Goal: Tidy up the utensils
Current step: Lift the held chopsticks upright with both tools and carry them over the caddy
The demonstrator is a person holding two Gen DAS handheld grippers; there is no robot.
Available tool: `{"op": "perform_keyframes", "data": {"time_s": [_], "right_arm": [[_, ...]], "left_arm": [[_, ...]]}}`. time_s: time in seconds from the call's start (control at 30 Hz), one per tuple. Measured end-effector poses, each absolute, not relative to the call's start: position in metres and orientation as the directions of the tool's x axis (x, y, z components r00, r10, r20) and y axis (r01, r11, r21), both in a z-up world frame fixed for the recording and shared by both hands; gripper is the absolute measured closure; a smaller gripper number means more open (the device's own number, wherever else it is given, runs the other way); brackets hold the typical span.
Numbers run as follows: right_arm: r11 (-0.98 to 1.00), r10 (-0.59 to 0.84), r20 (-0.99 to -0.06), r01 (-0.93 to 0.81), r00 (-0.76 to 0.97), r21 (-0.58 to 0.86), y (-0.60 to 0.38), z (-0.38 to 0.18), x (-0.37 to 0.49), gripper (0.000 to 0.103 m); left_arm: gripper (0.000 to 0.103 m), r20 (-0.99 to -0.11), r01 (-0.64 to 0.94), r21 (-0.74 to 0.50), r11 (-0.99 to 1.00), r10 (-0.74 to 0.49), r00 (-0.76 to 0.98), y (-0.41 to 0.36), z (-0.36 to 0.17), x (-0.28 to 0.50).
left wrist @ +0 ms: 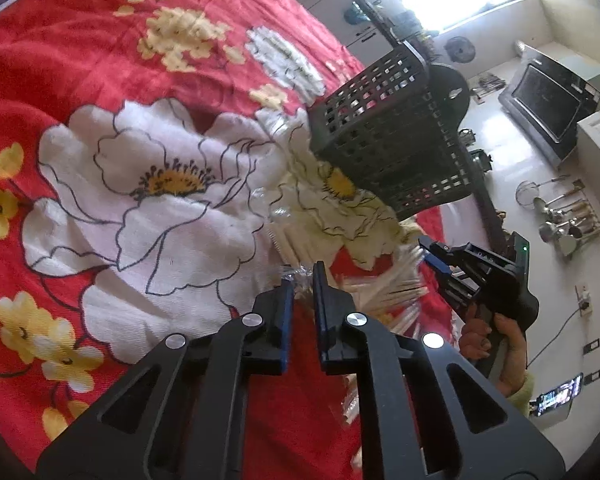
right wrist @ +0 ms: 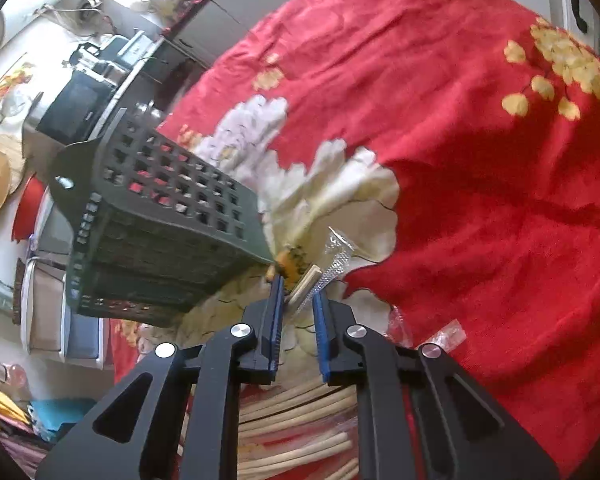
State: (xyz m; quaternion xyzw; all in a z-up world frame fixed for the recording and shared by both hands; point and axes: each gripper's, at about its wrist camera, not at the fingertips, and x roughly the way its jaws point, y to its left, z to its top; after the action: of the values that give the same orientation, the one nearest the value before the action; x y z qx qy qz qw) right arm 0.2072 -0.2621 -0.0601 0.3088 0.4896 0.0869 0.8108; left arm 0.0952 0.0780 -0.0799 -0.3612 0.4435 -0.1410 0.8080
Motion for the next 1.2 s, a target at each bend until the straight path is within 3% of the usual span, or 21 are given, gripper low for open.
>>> {"op": "perform_keyframes", "data": {"time_s": [0.53, 1.2], "right_arm": [[0.838, 0.503, -0.603, -0.180, 0.619, 0.515, -0.216, 0.023, 0.184, 0.096], [0.842, 0.528, -0.511, -0.341, 0.678, 0.417, -0.195, 0.082, 0.166, 0.097]], "left_arm": [[0.100, -0.543, 0.055, -0.621, 0.782, -0.480, 0.689, 0.080, 0.001, 0.106], [0.101, -0.449, 0.222, -0.503, 0.835, -0.472, 0.759, 0.050, 0.083, 0.127]]}}
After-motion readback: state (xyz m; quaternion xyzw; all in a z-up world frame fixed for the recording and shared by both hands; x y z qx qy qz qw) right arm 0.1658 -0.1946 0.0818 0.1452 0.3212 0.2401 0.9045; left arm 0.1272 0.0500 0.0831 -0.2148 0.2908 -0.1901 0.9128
